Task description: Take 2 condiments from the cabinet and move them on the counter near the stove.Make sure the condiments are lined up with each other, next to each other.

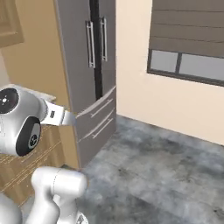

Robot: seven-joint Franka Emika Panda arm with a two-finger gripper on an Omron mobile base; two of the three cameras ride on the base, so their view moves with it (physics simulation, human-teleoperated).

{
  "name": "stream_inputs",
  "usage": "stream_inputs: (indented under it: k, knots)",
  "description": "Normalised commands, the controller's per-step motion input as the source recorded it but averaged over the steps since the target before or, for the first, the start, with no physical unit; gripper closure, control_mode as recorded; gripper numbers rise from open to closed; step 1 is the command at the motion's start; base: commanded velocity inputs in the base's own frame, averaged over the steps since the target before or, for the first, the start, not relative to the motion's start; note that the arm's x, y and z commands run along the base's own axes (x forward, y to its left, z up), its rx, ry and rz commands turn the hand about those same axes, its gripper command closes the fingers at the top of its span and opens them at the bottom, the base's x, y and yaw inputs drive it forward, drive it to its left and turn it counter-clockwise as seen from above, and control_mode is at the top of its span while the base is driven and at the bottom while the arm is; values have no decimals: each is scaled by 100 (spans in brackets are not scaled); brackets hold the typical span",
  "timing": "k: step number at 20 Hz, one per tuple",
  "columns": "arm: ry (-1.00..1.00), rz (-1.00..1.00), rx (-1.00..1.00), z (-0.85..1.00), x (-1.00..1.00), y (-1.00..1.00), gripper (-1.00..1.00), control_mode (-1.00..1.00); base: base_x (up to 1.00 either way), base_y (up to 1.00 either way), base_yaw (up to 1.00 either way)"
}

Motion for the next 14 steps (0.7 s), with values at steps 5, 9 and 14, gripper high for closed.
stream_inputs:
  k: [5,9,14]
  knots:
    - [0,0,0,0,0,0,-100,100,0,-29,-92]
    - [0,0,0,0,0,0,-100,100,5,-67,-75]
    - [0,0,0,0,0,0,-100,100,33,-45,-36]
